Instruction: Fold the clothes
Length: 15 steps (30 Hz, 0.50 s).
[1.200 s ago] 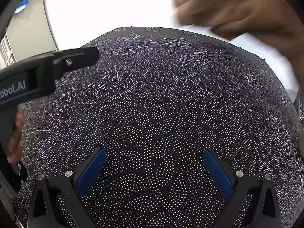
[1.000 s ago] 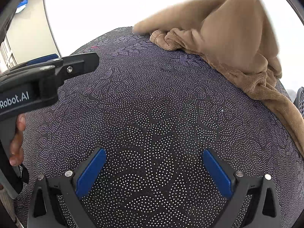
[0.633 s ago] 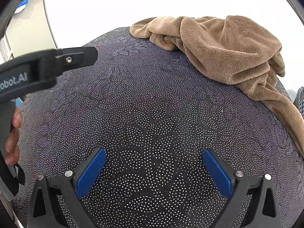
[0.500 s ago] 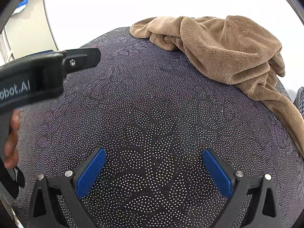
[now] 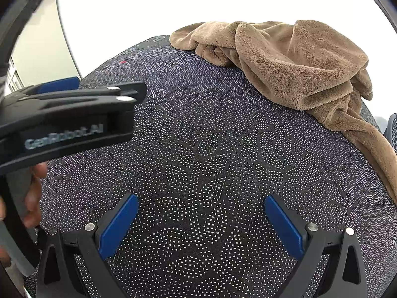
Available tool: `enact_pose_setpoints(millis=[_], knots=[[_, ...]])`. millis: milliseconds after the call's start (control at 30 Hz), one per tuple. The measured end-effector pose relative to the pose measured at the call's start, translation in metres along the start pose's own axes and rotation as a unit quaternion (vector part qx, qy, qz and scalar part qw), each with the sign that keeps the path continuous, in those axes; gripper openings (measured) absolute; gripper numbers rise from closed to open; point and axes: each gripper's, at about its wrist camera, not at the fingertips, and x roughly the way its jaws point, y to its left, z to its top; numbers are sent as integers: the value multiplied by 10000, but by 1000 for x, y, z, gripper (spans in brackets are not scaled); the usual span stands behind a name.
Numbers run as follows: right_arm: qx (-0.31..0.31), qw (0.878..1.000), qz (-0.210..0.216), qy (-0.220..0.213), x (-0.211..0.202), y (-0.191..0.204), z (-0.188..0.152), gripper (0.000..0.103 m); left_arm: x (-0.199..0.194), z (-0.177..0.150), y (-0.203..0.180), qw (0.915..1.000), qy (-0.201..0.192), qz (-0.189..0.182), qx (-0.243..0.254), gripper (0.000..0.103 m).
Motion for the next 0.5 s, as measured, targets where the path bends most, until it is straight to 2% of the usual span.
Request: enact_pose_setpoints(millis=[300,400,500], knots=[[-157,9997,181,34,-4,-3,-4,103,11,-3,7,9997,163,87,-179,102],[-109,9999,93,25,-9,-14,-8,103,12,-3,7,9995,208,102,-230,102],[204,9998,48,-36,-13,-38,-10,103,14,-5,12,9990,276,69,-331,103]])
